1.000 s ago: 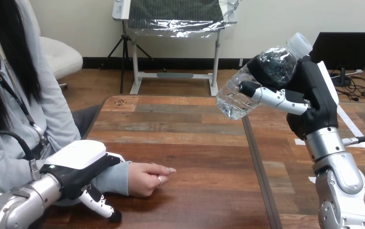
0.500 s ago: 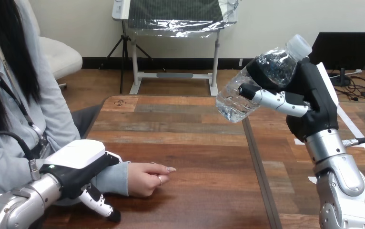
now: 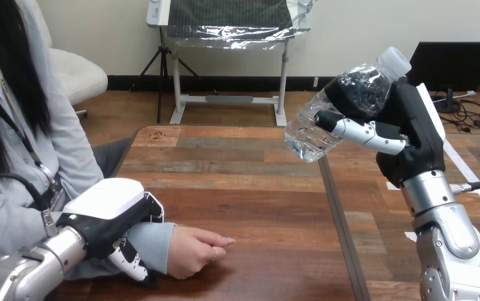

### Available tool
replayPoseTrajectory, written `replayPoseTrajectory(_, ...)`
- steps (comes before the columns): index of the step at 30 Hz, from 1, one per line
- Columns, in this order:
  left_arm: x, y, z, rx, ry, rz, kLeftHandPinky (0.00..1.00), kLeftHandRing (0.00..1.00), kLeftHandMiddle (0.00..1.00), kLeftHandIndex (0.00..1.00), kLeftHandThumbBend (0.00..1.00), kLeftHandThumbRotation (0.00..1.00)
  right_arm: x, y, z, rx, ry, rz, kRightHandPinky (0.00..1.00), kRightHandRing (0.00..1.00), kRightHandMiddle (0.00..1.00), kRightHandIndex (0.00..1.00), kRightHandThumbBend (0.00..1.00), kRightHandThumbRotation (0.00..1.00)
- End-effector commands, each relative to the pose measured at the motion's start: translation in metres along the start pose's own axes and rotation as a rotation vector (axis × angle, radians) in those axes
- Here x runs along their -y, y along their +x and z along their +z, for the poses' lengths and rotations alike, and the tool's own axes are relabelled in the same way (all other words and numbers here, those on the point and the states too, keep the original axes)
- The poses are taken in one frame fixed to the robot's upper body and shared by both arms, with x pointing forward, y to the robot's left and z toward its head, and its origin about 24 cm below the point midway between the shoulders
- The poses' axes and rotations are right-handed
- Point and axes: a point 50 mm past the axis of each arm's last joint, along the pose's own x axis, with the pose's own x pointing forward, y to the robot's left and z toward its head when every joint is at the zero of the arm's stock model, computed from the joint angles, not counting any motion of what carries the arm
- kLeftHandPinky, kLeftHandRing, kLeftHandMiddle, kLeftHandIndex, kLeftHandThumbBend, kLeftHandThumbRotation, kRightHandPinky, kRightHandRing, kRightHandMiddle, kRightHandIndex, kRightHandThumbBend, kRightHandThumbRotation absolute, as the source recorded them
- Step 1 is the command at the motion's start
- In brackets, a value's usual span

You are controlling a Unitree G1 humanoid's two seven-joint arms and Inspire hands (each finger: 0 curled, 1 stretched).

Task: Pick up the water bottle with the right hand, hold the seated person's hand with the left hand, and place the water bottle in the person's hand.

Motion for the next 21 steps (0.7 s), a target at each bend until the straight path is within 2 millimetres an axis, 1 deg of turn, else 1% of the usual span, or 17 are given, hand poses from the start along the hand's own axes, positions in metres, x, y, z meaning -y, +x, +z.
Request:
replayPoseTrajectory(1,-0.021,0.004,0.006,0.035,0.030,0.110,0.25,0.28,0.33,0.31,0.89,0.00,-0.010,0.017,0.016,0.092,0.004,0.035,0.22,0.31,0.42,0.41,0.63,0.00)
replayPoseTrajectory(9,-0.027,0.005,0.011,0.046,0.024,0.134,0.22,0.24,0.30,0.28,0.87,0.00,-0.013,0.017,0.011,0.070,0.016,0.055,0.23,0.31,0.42,0.41,0.60,0.00)
replayPoseTrajectory(13,-0.030,0.005,0.013,0.059,0.006,0.152,0.22,0.24,0.30,0.28,0.87,0.00,-0.014,0.017,0.008,0.058,0.016,0.069,0.23,0.32,0.41,0.41,0.59,0.00)
replayPoseTrajectory(21,-0.038,0.005,0.019,0.069,0.006,0.170,0.23,0.24,0.30,0.28,0.82,0.00,-0.017,0.017,0.002,0.040,0.019,0.091,0.24,0.32,0.42,0.42,0.58,0.00)
